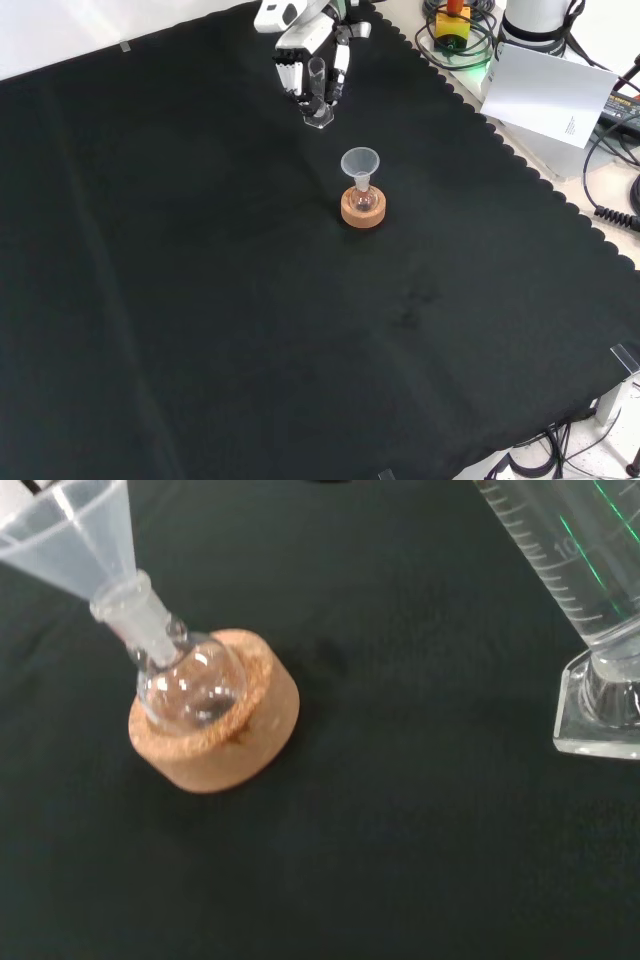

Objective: Pour the water from the graduated cylinder into the round-bottom flask.

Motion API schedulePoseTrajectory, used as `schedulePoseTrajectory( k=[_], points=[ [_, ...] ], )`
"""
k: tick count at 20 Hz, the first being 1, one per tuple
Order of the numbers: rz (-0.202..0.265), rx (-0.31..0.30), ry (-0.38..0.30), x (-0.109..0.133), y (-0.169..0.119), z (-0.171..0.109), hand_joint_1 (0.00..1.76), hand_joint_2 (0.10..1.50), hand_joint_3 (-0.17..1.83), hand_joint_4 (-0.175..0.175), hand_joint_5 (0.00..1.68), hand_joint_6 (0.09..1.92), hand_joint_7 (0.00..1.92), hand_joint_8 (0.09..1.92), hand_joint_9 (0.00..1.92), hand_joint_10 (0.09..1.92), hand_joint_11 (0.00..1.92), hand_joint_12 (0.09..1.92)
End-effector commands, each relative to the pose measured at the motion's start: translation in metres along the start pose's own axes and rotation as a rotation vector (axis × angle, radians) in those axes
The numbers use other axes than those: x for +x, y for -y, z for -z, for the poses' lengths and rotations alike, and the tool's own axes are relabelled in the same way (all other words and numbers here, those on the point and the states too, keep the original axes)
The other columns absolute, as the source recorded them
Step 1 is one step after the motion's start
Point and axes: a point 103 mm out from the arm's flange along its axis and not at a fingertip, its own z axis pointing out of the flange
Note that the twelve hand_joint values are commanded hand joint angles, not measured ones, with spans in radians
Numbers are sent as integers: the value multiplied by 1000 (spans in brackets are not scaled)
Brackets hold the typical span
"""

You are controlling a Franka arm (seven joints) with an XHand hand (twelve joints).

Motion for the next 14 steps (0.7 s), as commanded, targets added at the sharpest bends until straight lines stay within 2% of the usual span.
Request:
schedulePoseTrajectory(
  k=[1,4,8,14],
  points=[
    [-4,175,108,-1,-3,-4,1149,1119,-18,-143,1004,985,1270,321,1430,87,1300,719],
    [-12,247,152,-5,-6,-3,1149,1119,-18,-144,1004,985,1271,319,1431,87,1301,718],
    [-19,305,184,-7,-5,-2,1149,1119,-18,-144,1004,985,1272,317,1431,87,1302,718],
    [-17,403,261,3,0,1,1149,1119,-19,-144,1004,986,1273,315,1432,87,1303,718]
  ],
)
